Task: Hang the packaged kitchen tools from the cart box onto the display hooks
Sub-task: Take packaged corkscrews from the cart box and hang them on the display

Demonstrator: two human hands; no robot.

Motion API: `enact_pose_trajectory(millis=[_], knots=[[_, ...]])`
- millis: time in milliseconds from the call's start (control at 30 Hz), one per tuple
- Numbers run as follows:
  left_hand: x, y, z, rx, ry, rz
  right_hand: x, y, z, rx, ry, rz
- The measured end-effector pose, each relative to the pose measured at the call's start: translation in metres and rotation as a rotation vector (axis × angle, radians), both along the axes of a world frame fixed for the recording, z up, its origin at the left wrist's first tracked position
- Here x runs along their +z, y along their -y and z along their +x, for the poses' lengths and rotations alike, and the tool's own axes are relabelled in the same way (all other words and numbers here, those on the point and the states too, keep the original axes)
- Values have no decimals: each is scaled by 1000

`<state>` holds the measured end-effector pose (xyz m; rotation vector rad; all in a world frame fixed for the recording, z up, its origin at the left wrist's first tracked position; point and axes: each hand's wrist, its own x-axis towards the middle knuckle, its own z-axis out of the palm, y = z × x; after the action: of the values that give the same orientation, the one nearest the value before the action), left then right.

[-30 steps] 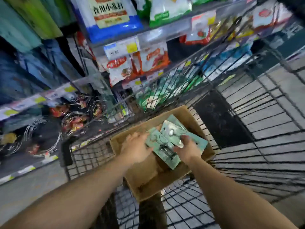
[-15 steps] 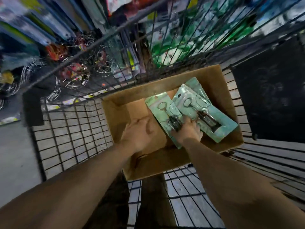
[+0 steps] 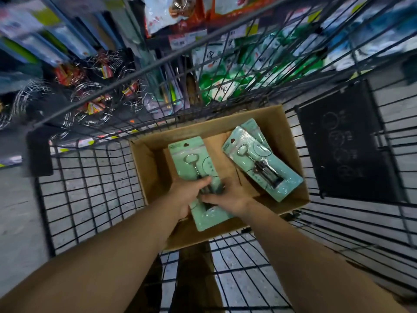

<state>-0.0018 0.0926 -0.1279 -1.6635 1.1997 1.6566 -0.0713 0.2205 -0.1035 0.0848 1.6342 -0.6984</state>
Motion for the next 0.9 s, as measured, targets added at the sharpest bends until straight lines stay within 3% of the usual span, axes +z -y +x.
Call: enact_pose_trajectory(millis=[67,100,200,233,333,467,600,900], knots=[[-1,5,1,69,5,-30,8,-5,-8,73,19,-41],[2,7,1,70,10,-34,2,-11,-15,138,-138,7],[-1,12,6,21,-21,-31,-22,-31,-42,204,-852,393],[0,12,6,18,-36,-32,-27,-38,-50,183,-927,489],[-2,11,11,-7,-23,-43,-35,-54,-61,294,-873,622],[0,6,15,-28,4,-12,-42,-57,-54,382,-903,632],[15,3,14,-46,-14,4,-35,-51,-45,278,-876,594],[63,3,18,-61,-184,-17,16,-42,-12,-160,-517,279]])
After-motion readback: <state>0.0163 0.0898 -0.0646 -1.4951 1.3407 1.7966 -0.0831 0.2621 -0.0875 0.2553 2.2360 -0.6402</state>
